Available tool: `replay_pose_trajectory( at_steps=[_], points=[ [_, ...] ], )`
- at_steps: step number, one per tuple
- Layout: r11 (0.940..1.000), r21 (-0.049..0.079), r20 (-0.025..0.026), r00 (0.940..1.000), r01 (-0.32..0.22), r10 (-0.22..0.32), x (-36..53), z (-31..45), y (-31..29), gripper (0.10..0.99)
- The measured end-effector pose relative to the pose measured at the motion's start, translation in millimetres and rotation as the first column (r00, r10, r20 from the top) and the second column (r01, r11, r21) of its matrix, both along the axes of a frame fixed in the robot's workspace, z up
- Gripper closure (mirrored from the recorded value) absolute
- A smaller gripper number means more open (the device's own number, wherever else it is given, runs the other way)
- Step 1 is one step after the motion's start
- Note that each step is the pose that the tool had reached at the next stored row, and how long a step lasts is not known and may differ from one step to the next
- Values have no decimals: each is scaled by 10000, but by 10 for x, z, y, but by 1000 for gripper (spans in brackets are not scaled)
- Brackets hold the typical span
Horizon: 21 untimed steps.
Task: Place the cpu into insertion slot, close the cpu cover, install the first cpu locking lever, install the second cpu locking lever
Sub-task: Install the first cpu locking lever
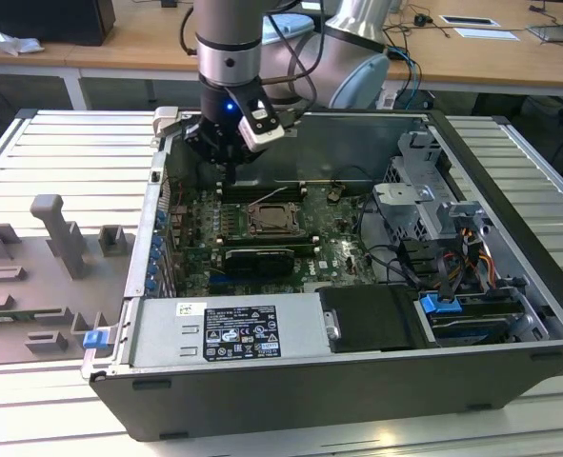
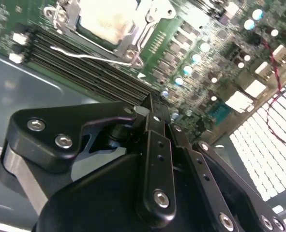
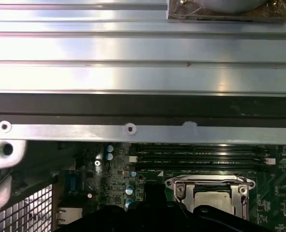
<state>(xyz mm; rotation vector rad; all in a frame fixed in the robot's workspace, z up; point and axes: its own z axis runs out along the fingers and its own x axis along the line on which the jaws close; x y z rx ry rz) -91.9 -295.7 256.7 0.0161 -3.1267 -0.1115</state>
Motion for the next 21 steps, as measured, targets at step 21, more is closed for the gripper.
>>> replay_pose_trajectory(
  at_steps=[21],
  points=[
    [9997, 249, 440, 9990, -64, 53, 342, -191, 0, 980]
  ],
)
